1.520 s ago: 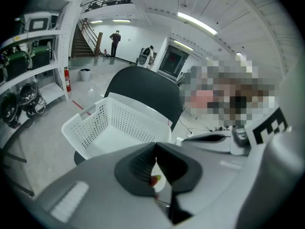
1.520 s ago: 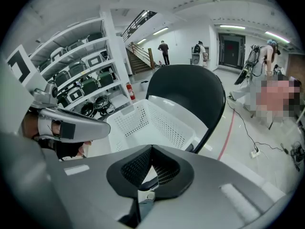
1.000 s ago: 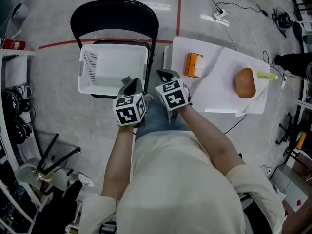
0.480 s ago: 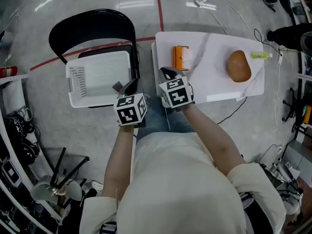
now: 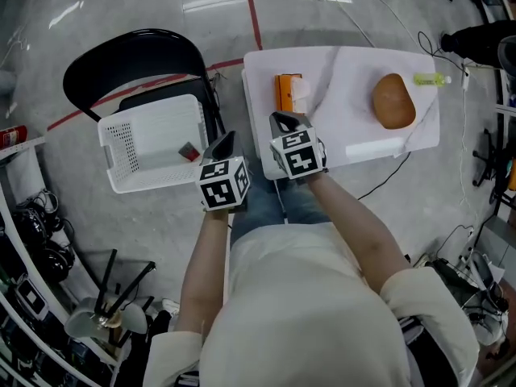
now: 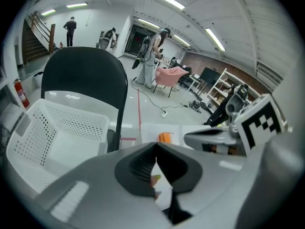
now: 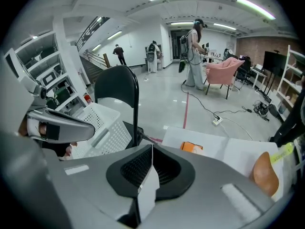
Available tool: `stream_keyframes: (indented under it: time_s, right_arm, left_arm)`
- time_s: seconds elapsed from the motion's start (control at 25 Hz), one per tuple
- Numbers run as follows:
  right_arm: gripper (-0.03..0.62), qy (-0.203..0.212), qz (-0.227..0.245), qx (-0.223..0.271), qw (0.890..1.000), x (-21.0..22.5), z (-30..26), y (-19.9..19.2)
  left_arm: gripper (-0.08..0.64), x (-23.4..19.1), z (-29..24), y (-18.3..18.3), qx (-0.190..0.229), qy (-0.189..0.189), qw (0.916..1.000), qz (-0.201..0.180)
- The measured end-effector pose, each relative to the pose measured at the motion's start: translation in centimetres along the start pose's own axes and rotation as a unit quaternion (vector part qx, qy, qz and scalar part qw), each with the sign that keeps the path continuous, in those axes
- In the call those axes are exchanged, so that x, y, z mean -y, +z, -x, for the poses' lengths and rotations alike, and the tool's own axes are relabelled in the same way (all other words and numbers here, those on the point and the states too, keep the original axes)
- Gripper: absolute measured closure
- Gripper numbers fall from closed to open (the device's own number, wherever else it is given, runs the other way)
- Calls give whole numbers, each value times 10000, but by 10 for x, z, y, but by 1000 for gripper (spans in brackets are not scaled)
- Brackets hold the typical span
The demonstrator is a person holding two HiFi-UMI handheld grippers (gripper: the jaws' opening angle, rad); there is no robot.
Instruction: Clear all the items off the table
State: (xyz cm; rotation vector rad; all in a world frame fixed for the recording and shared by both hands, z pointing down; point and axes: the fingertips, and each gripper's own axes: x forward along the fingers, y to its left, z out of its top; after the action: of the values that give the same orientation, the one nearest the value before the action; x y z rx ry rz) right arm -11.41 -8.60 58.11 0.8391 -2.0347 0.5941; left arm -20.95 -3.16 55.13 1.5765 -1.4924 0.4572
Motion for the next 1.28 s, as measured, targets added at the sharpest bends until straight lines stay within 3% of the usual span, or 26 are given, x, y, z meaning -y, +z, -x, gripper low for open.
stream_keyframes:
  time_s: [0.2, 0.68, 1.28]
  right_arm:
    - [558, -33, -228, -136, 9996, 24, -11, -15]
    - [401, -177, -604, -441, 9970, 75, -46, -47]
    - [210, -59, -884, -914, 9919, 106, -103, -89]
  left_arm:
    - [552, 8, -21, -4, -123, 2, 9999, -16]
    - [552, 22, -75, -18, -410, 37, 9991, -68]
    - [552, 33, -130, -40, -746, -33, 9972, -101]
